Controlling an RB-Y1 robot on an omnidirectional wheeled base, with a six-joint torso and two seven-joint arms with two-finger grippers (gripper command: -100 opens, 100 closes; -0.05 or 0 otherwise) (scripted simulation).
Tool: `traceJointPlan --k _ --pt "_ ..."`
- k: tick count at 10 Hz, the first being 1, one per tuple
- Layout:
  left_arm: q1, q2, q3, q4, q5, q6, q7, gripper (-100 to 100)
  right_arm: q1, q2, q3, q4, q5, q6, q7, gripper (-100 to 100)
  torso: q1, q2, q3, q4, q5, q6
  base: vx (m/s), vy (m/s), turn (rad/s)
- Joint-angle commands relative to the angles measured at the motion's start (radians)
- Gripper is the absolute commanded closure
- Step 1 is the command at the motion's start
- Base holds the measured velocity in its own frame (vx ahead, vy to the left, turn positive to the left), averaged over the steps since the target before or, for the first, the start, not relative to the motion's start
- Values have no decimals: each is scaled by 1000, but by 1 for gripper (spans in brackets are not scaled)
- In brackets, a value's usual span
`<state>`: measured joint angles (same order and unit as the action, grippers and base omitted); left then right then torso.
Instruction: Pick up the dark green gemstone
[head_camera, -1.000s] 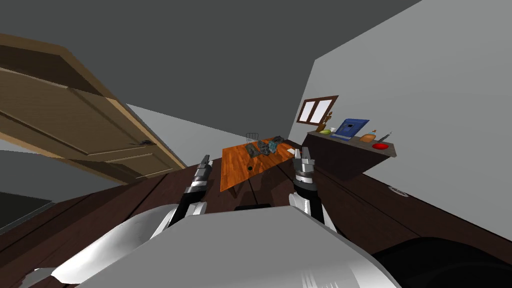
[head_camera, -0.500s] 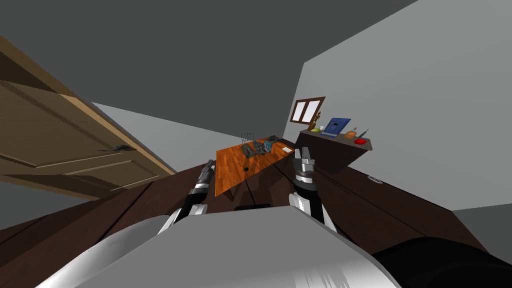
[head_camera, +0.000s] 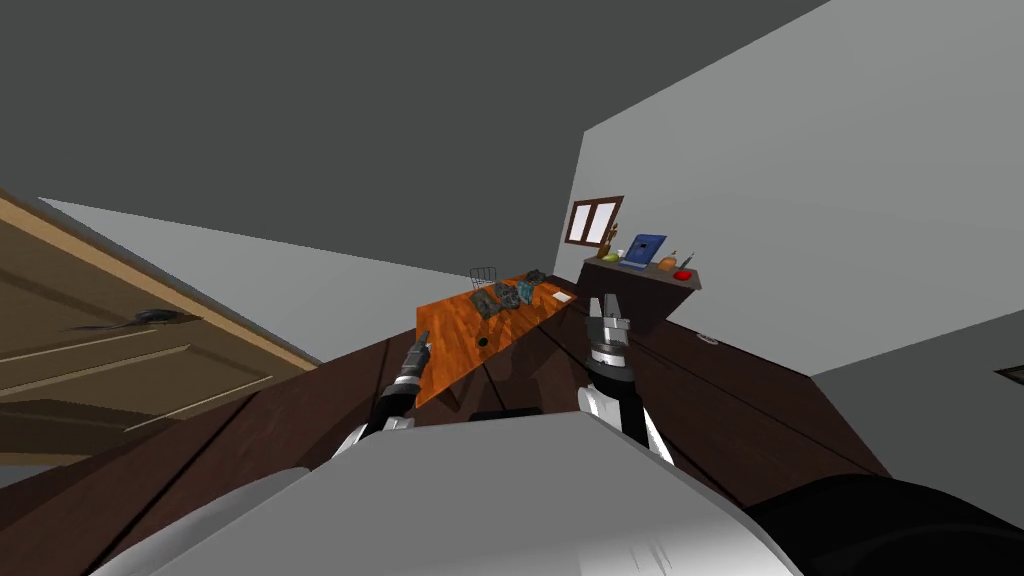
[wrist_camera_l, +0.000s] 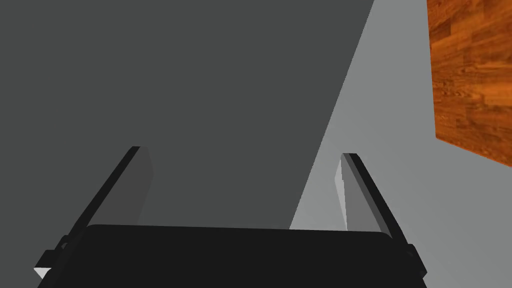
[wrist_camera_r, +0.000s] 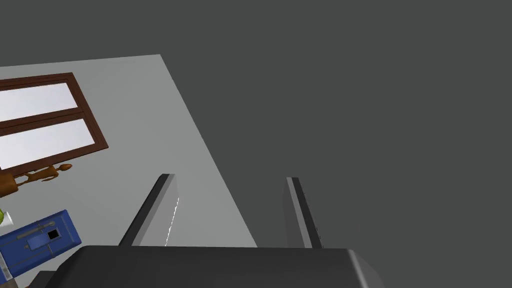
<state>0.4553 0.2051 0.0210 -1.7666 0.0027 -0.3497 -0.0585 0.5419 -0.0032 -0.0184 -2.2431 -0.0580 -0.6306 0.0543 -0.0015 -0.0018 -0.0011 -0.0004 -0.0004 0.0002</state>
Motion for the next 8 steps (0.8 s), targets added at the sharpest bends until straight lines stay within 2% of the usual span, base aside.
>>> traceJointPlan --k 1,4,5,7,8 --pt "-1 3 -5 28 3 6 -3 -100 0 0 0 0 0 0 0 0 0 0 0 0 0 0 28 -11 -99" --pt "-10 23 -16 125 20 9 -1 -100 0 0 0 0 0 0 0 0 0 0 0 0 0 0 35 -14 -212" --pt "-10 23 -16 125 20 9 -1 -100 0 0 0 0 0 0 0 0 1 0 0 0 0 -1 14 -3 49" --pt "-20 44 -29 198 36 14 2 -100 0 0 0 0 0 0 0 0 1 1 0 0 0 0 36 -9 -321" --pt "-20 44 -29 226 36 14 2 -100 0 0 0 0 0 0 0 0 1 -1 0 0 0 0 42 3 -105"
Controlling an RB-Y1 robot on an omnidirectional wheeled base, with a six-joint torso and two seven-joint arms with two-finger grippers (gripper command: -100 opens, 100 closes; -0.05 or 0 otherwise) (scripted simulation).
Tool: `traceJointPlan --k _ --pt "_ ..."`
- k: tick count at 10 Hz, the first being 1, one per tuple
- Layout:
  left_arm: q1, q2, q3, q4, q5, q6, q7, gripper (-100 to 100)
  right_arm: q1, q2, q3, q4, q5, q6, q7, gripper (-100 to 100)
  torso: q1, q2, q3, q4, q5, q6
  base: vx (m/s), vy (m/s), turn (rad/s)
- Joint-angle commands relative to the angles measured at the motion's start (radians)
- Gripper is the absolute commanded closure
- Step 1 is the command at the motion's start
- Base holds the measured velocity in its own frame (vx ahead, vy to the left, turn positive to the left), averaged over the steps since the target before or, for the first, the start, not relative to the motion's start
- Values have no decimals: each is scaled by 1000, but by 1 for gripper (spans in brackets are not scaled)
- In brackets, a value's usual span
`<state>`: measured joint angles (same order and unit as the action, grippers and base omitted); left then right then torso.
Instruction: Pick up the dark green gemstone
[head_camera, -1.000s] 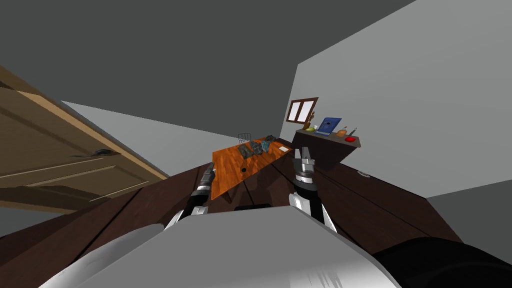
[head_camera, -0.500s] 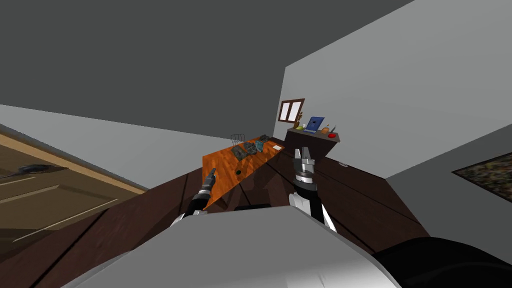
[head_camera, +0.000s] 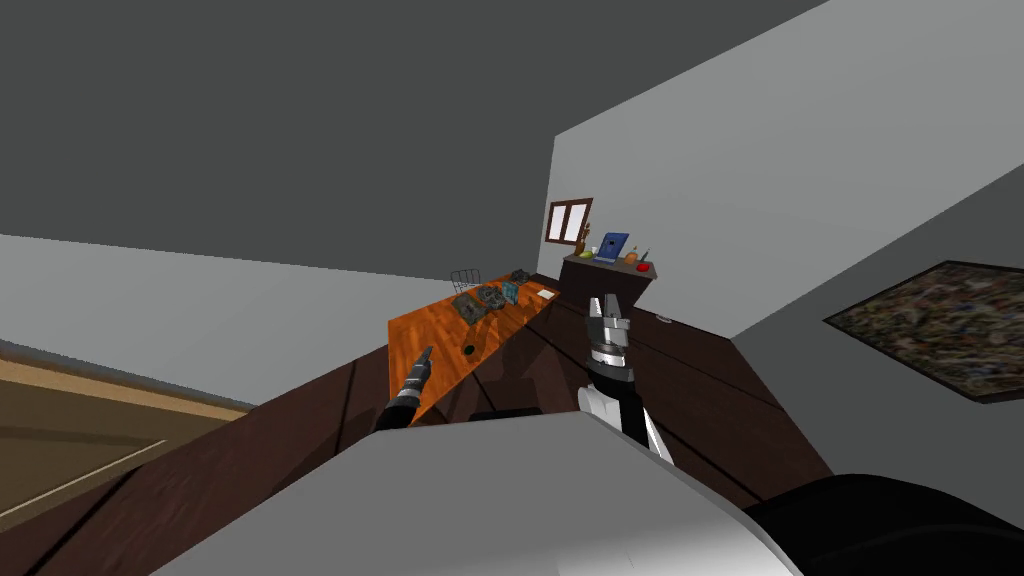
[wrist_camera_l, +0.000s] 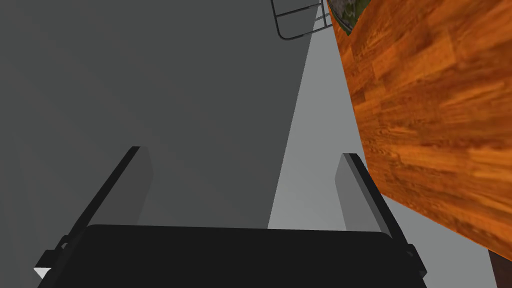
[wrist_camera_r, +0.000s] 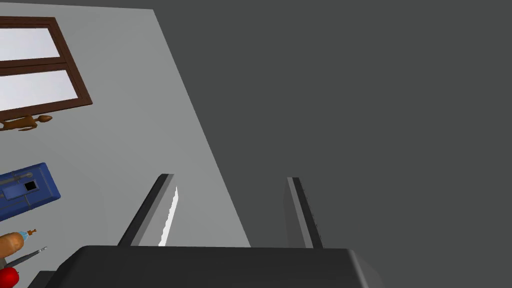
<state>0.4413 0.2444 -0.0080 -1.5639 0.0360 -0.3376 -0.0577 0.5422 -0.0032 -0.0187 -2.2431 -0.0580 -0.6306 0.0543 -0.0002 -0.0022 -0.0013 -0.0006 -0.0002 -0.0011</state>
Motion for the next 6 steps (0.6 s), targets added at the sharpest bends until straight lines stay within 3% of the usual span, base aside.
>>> traceJointPlan --k 1,6 --pt "-11 15 -7 50 10 4 3 -100 0 0 0 0 0 0 0 0 0 0 0 0 0 0 42 -9 -182" --pt "-22 36 -23 178 24 11 8 -100 0 0 0 0 0 0 0 0 0 -1 0 0 0 1 41 0 -170"
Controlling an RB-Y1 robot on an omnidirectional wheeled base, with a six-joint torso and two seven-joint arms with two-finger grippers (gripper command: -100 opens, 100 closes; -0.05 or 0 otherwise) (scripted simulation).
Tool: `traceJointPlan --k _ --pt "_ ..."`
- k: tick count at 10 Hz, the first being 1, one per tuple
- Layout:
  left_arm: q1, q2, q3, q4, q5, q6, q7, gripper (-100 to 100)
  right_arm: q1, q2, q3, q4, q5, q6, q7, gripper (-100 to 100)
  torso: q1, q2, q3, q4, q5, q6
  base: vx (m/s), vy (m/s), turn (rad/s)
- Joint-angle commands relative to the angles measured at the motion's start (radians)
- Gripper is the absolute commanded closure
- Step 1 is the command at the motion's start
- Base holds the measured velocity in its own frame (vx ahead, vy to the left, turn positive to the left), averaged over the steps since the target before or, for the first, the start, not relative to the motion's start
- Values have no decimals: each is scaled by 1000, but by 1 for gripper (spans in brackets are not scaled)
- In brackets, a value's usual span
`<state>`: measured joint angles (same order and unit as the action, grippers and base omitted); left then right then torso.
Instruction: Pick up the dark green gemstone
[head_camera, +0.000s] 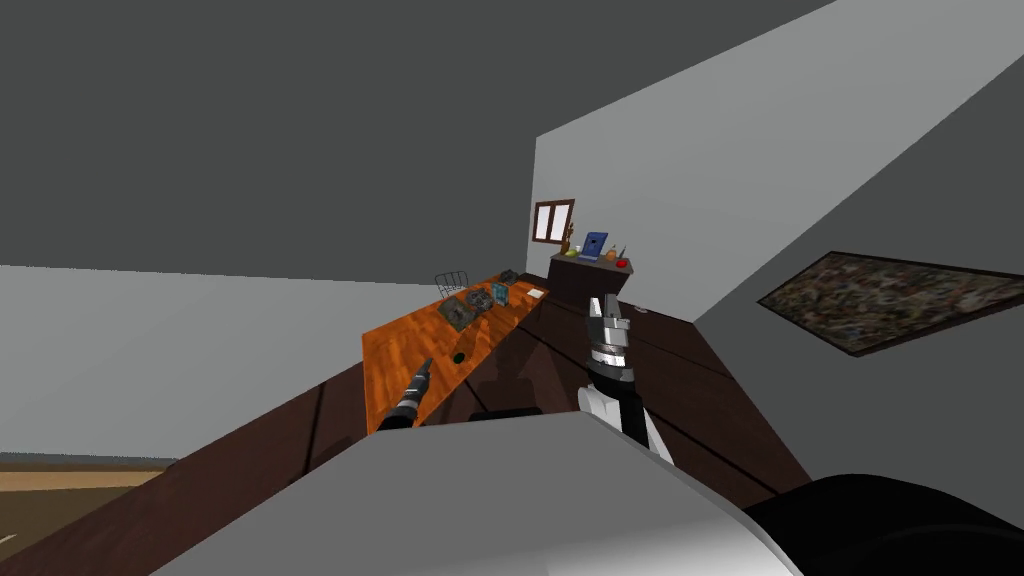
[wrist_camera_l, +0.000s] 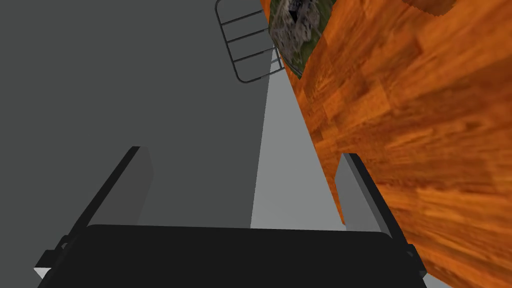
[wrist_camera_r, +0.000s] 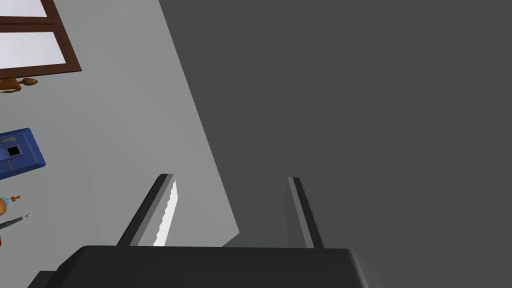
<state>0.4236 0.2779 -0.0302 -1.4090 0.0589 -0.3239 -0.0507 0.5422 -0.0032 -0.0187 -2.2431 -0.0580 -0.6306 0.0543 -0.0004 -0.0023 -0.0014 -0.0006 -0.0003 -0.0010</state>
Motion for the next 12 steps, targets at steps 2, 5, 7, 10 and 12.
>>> traceJointPlan --k 2,5,7,10,12 --pt "-9 14 -10 75 8 0 3 -100 0 0 0 0 0 0 0 0 0 0 0 0 0 1 40 7 -195" --pt "-15 25 -19 118 14 4 6 -100 0 0 0 0 0 0 0 0 -1 0 0 0 0 1 33 0 -126" --pt "-20 36 -29 164 20 8 9 -100 0 0 0 0 0 0 0 0 0 1 1 0 0 0 25 6 -129" --pt "-25 47 -38 225 26 11 12 -100 0 0 0 0 0 0 0 0 1 0 0 0 0 0 38 14 -162" --pt "-36 69 -57 310 36 19 19 -100 0 0 0 0 0 0 0 0 1 -1 0 0 0 0 72 16 -320"
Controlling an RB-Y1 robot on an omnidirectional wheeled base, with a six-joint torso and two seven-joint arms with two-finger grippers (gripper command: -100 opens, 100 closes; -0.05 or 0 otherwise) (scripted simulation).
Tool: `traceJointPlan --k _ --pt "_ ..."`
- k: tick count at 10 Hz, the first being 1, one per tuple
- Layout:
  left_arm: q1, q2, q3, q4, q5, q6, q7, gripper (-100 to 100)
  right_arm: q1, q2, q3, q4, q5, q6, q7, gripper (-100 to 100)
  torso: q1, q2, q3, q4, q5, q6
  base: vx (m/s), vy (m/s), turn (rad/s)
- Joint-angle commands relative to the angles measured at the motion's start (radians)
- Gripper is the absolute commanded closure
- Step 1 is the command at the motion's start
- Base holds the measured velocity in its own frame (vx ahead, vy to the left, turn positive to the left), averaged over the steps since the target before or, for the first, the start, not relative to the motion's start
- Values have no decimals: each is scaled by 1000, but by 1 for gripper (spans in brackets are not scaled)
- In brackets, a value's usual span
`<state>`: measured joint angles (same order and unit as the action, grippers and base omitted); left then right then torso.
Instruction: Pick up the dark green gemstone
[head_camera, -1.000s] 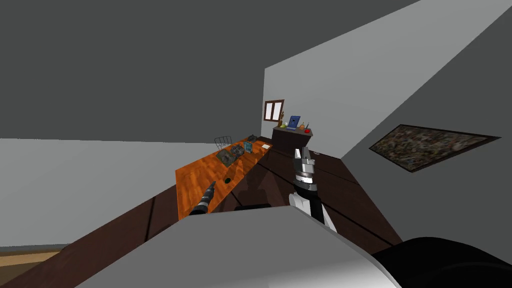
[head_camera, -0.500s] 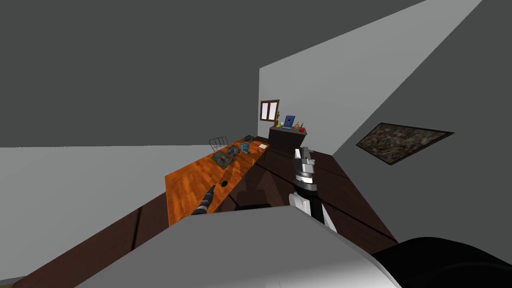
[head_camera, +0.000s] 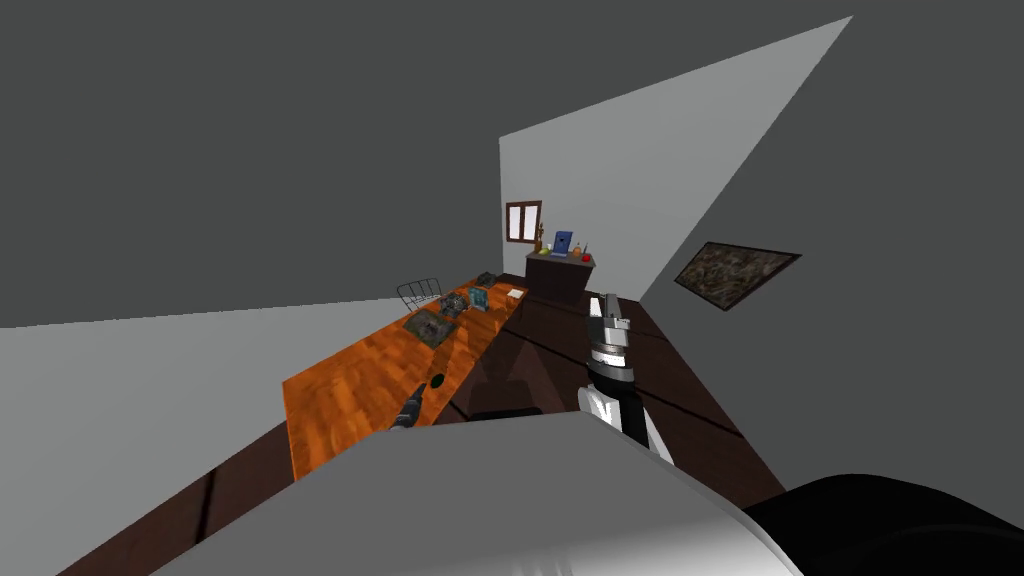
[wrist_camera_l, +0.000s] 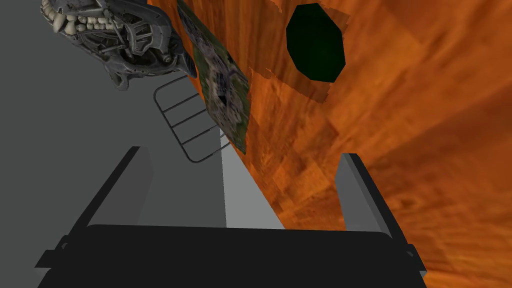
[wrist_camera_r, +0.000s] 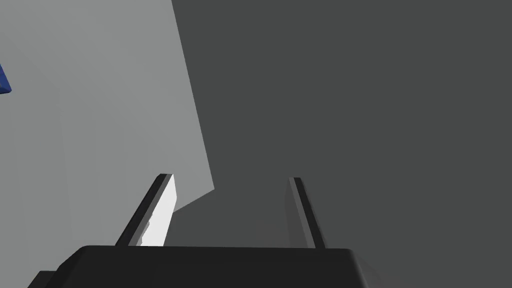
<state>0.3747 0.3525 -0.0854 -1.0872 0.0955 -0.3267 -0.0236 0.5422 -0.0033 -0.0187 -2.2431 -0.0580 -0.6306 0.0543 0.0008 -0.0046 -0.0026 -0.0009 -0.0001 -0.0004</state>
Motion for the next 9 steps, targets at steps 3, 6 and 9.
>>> traceJointPlan --k 3,6,9 --pt "3 17 -21 87 8 28 -2 -100 0 0 0 0 0 0 0 0 1 -1 -1 0 0 -1 79 38 -279" --pt "-6 39 -38 169 16 35 4 -100 0 0 0 0 0 0 0 0 0 1 1 0 0 -1 46 35 -224" --pt "-15 58 -56 240 23 42 11 -100 0 0 0 0 0 0 0 0 0 1 0 0 0 -1 52 32 -202"
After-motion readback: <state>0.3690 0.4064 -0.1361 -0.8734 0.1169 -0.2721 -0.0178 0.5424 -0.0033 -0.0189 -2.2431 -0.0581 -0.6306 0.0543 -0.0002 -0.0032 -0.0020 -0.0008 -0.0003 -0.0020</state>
